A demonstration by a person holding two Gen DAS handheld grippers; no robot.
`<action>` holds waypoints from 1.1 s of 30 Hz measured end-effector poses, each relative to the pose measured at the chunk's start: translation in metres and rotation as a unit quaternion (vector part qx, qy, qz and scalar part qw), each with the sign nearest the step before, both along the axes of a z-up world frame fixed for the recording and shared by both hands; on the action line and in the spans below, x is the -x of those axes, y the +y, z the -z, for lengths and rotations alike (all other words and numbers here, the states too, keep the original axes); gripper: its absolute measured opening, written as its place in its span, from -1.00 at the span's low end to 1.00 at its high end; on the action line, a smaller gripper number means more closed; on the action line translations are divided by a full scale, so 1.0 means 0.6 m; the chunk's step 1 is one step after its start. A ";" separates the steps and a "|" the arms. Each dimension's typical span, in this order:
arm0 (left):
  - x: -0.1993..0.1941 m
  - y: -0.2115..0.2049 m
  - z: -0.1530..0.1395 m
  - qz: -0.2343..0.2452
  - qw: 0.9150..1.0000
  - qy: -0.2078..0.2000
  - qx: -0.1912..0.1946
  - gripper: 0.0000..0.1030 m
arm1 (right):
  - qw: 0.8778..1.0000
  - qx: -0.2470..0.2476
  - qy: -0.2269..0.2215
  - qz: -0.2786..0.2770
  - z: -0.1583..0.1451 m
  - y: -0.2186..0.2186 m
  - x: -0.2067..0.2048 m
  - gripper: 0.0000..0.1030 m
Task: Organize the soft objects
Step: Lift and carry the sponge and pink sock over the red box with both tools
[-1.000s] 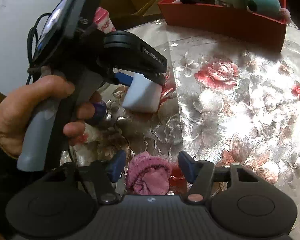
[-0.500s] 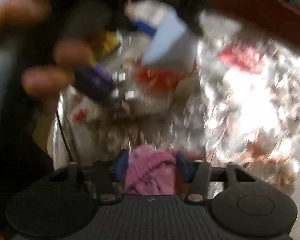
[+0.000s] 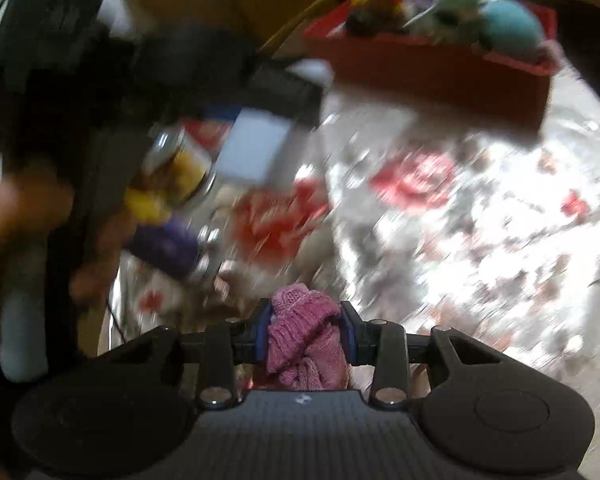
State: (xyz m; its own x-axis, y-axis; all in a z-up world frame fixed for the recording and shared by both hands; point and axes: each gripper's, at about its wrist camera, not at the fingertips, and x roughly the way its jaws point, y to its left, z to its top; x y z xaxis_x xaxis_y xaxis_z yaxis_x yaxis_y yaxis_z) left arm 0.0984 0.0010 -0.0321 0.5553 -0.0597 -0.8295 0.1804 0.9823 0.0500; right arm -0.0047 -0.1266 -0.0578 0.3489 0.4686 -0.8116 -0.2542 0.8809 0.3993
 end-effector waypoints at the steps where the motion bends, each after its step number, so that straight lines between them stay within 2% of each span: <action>1: 0.001 0.000 0.000 0.001 1.000 -0.002 -0.002 0.01 | 1.000 -0.001 -0.006 0.011 -0.004 -0.006 -0.007 -0.78; 10: 0.007 -0.007 -0.006 0.005 1.000 -0.015 -0.010 0.02 | 0.996 -0.001 -0.054 0.076 -0.035 -0.049 -0.041 -0.78; 21: 0.006 -0.017 -0.012 0.009 1.000 -0.024 -0.011 0.04 | 0.987 -0.004 -0.100 0.124 -0.071 -0.083 -0.075 -0.78; 29: -0.039 -0.038 -0.055 0.008 0.998 -0.060 0.004 0.04 | 0.974 -0.011 -0.165 0.155 -0.135 -0.101 -0.132 -0.78; 33: -0.080 -0.046 -0.068 0.005 0.998 -0.069 0.011 0.04 | 0.968 -0.011 -0.182 0.171 -0.151 -0.113 -0.171 -0.78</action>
State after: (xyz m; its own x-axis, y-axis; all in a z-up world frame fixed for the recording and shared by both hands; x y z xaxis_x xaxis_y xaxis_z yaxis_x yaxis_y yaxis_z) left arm 0.1466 -0.0265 0.0088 0.6639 -0.0826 -0.7432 0.1831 0.9816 0.0545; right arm 0.0978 -0.1945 0.0326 0.7479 0.2916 -0.5964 -0.0769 0.9304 0.3584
